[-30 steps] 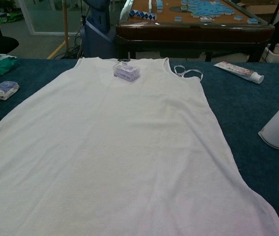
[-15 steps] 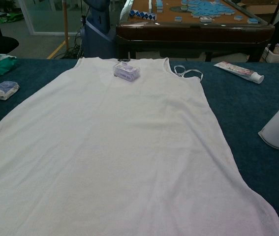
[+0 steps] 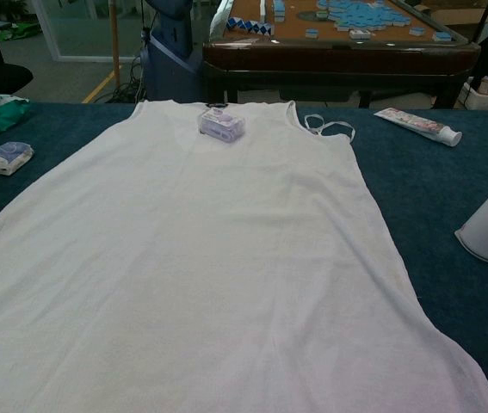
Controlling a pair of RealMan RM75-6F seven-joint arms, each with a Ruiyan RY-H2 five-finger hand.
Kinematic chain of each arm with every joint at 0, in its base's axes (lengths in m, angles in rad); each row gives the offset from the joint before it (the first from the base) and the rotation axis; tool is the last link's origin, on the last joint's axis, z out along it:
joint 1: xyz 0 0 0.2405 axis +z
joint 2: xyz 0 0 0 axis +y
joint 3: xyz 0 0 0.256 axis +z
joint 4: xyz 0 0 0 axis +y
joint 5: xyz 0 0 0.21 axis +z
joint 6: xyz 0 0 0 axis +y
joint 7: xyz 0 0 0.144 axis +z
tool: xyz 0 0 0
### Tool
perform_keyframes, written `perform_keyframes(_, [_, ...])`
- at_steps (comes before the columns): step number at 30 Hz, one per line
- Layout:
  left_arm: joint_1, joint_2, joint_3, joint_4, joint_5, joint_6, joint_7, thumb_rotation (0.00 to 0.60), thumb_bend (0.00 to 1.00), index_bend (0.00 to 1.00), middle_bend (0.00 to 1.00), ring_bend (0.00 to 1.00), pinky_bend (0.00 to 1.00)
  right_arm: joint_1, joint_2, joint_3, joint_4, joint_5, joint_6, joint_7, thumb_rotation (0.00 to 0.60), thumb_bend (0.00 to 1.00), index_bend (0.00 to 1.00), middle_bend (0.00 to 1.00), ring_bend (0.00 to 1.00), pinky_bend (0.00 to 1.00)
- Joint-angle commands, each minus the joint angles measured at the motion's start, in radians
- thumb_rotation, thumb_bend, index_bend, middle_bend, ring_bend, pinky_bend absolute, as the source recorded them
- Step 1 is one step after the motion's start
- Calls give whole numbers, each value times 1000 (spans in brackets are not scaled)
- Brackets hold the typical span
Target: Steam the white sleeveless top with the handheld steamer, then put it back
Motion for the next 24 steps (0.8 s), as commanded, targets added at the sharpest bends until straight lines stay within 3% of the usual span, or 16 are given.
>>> perform_keyframes(1, [0, -2, 0, 4, 0, 0, -3, 600, 238, 209, 97, 46, 78, 0, -6, -2, 2, 1, -2, 3, 600, 282, 471, 412, 288, 413])
perform_keyframes(10, [7, -2, 1, 13, -6, 4, -15, 600, 238, 210, 99, 48, 78, -1, -35, -8, 11, -13, -2, 21, 600, 319, 483, 430, 318, 442])
perform_keyframes(14, [9, -3, 1, 16, -7, 5, -19, 600, 238, 220, 99, 48, 78, -8, -42, -11, 12, -25, -5, 48, 600, 406, 500, 452, 350, 478])
perform_keyframes(18, [8, -4, 2, 17, -5, 4, -20, 600, 238, 227, 101, 49, 78, -17, -42, -10, 13, -54, -2, 93, 600, 488, 527, 497, 404, 542])
perform_keyframes(24, [6, -4, 1, 14, -5, 2, -17, 600, 238, 228, 103, 50, 78, -27, -43, 2, 23, -99, -6, 181, 600, 510, 566, 564, 494, 593])
